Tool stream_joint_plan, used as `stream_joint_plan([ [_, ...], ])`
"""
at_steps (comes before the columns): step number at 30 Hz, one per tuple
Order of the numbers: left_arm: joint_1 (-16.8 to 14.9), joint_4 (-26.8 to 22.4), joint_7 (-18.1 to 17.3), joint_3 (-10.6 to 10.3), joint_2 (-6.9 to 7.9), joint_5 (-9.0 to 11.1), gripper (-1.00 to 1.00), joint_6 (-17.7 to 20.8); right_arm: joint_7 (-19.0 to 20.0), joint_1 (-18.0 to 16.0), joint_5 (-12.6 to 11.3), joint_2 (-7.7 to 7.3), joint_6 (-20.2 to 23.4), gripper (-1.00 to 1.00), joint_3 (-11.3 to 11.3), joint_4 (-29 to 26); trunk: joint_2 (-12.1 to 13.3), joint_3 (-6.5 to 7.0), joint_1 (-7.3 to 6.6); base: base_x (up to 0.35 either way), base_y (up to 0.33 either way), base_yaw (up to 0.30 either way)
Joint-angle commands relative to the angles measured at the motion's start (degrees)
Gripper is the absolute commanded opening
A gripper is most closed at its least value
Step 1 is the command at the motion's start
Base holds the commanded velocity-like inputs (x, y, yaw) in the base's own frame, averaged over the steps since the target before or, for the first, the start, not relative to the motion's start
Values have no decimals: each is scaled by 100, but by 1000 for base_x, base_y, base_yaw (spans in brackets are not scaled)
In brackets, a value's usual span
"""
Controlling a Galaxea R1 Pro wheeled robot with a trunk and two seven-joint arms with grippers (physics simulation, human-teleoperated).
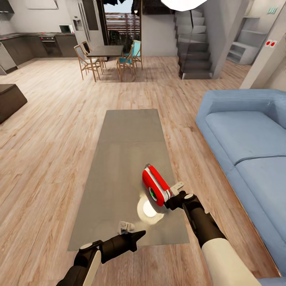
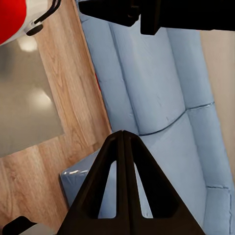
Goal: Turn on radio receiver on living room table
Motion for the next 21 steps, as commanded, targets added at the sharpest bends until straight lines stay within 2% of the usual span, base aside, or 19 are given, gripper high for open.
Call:
stream_joint_plan([
  [1, 0, 0, 0, 1, 0, -4, -100, -4, -11, 0, 0, 0, 0, 100, 0, 0, 0, 9, 0, 0, 0, 0],
  [13, 0, -215, 18, -14, 6, -15, -100, -8, -22, 6, 0, -1, 8, 100, -1, 0, 0, 118, 0, 0, 0, 0],
  [21, 0, -221, 19, -6, 26, -42, -100, -8, -25, 30, -4, -58, 40, 100, -14, 6, 0, 190, 0, 0, 0, 0],
])
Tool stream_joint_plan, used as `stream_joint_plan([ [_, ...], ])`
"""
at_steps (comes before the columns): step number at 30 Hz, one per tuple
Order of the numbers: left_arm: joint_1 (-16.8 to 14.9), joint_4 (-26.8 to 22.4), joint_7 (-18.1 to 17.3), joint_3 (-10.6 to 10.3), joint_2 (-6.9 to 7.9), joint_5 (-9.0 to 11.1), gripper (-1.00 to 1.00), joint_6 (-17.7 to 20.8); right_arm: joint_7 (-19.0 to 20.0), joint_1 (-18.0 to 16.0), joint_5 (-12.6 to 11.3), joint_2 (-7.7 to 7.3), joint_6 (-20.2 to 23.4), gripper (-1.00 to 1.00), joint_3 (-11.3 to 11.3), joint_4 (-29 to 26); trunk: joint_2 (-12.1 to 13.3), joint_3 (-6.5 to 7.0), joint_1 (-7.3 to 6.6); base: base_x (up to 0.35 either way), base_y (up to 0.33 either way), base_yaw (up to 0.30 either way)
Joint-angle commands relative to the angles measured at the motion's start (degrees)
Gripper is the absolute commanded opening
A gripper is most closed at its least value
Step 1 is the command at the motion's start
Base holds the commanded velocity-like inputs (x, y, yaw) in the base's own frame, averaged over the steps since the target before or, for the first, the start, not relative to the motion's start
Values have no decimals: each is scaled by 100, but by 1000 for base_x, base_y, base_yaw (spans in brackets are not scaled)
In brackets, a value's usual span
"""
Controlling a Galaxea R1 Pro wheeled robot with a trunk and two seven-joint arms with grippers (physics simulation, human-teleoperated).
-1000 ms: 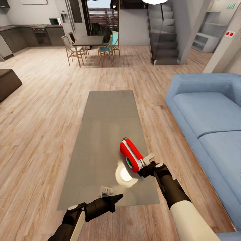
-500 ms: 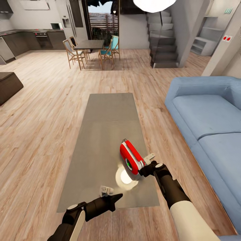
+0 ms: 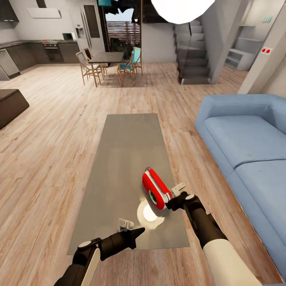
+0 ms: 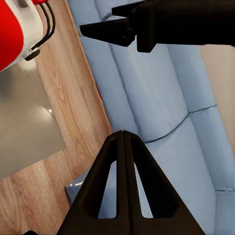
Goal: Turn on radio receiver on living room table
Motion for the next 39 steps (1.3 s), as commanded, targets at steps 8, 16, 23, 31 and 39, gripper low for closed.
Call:
stream_joint_plan([
  [8, 0, 203, -7, 6, 317, -173, -100, 8, 4, 63, -36, -625, 17, 100, -400, 137, 0, 73, 0, 0, 0, 0],
  [16, 0, 1462, -46, 17, 950, -147, -100, -533, 17, 829, -34, -1417, -77, 100, -1535, 289, 0, 145, 0, 0, 0, 0],
  [23, 0, 3096, -45, 23, 1093, -155, -100, -1358, -25, 1568, -26, -1579, -315, 100, -2298, 539, 0, 209, 0, 0, 0, 0],
  [31, 0, 5360, 4, 26, 1309, -167, -100, -2658, -338, 1680, -5, -1984, -1365, 100, -2776, 2685, 0, 281, 0, 0, 0, 0],
  [39, 0, 6620, 536, 16, 1434, -158, -100, -3305, -740, 1682, -5, -2006, -2136, 100, -2781, 4601, 0, 353, 0, 0, 0, 0],
])
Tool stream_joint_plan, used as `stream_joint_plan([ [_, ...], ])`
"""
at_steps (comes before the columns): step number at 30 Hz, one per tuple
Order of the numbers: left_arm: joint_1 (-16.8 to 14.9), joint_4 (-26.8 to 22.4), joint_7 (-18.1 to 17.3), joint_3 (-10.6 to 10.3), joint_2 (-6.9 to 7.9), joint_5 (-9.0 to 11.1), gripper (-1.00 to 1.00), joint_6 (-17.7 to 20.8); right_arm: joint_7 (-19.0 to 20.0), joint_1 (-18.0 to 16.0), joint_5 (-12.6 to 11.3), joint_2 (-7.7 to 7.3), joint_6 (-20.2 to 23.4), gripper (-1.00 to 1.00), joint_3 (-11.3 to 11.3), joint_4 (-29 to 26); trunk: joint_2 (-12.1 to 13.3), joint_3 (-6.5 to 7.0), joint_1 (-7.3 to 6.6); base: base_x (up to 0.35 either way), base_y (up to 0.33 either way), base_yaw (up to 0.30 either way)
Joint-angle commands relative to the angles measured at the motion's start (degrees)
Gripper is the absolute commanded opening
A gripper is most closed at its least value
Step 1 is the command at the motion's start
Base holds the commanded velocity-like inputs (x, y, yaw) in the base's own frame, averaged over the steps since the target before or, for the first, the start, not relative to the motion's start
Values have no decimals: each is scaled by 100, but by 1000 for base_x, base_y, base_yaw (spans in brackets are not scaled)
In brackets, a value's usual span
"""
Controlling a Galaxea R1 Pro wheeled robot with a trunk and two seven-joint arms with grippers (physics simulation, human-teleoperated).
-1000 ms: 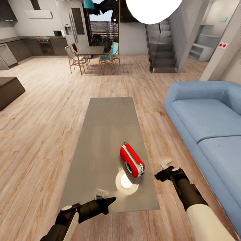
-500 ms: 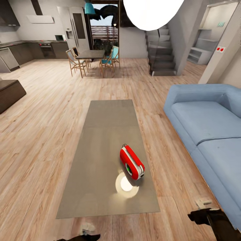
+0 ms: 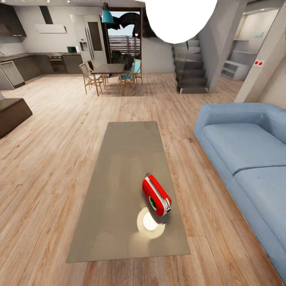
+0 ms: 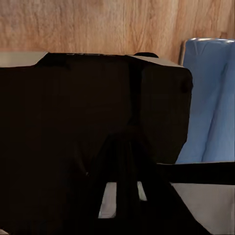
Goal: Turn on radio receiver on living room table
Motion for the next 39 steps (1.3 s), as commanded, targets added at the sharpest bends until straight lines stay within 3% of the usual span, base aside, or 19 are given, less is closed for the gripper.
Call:
stream_joint_plan([
  [1, -1, 53, 88, 5, 0, 5, -100, -34, -141, 0, -1, -1, -173, 100, -3, 273, 0, 10, 0, 0, 0, 0],
  [7, 32, 325, 927, -8, -23, 27, -100, -178, -783, -10, -23, 81, -983, 100, -3, 859, 0, 64, 0, 0, 0, 0],
  [15, 70, 352, 1551, -4, -61, 31, -100, -179, -848, 630, -57, 143, -1233, 100, -10, 903, 0, 137, 0, 0, 0, 0],
  [16, 68, 354, 1634, -2, -85, 42, -100, -171, -851, 840, -138, 205, -1352, 100, -11, 905, 0, 146, 0, 0, 0, 0],
  [24, 68, 354, 1681, 0, -188, 47, -100, -103, -852, 1081, -321, 445, -1542, 100, -13, 906, 0, 219, 0, 0, 0, 0],
  [36, 72, 354, 1686, -1, -213, 47, -100, -90, -849, 1088, -350, 464, -1547, 100, -15, 906, 0, 328, 0, 0, 0, 0],
  [39, 81, 354, 1956, -1, -301, 47, -100, -87, -851, 1088, -359, 464, -1546, 100, -13, 906, 0, 355, 0, 0, 0, 0],
])
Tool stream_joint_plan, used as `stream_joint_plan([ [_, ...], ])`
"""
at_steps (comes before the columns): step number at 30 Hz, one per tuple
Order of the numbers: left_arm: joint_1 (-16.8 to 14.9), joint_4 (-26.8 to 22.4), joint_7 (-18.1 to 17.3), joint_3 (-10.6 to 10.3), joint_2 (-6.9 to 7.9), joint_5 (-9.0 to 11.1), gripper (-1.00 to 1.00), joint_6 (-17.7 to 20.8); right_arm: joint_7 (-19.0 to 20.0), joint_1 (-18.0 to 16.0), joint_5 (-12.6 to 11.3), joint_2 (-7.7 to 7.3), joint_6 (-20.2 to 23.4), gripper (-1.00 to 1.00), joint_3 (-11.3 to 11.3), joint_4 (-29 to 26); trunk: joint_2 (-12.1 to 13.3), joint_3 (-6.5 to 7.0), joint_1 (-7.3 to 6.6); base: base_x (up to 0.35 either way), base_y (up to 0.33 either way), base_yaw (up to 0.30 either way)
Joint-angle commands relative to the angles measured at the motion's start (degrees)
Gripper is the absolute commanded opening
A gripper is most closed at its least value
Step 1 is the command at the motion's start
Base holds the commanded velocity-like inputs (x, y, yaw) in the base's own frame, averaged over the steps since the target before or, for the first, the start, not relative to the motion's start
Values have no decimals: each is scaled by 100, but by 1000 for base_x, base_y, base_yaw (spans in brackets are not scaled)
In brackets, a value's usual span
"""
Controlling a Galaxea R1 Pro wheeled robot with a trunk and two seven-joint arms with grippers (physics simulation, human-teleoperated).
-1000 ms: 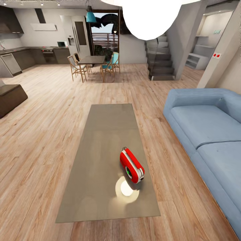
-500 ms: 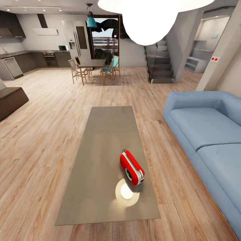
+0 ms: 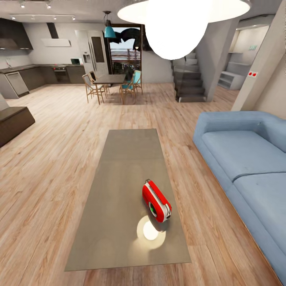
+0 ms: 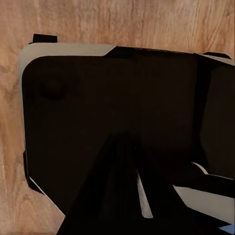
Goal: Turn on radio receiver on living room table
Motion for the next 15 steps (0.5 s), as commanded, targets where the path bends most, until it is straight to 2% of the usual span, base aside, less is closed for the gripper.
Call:
stream_joint_plan([
  [1, 2, 0, 244, 1, -49, 0, -100, 2, 0, 0, -1, 0, 0, 100, -3, 0, 0, 9, 0, 0, 0, 0],
  [2, 3, 0, 387, 3, -74, 0, -100, 3, 0, 0, -1, 0, 0, 100, -2, 0, 0, 19, 0, 0, 0, 0],
  [5, 5, 0, 1104, 1, -214, 0, -100, 5, -1, 0, -2, 0, -1, 100, -4, 0, 0, 46, 0, 0, 0, 0],
  [7, 5, 0, 1415, 3, -294, 2, -100, 2, -1, 0, -2, 0, -1, 100, -5, 0, 0, 64, 0, 0, 0, 0],
  [15, 13, 0, 1684, 8, -341, 0, -100, 4, -2, 0, -6, 2, -1, 100, -7, 0, 0, 137, 0, 0, 0, 0],
])
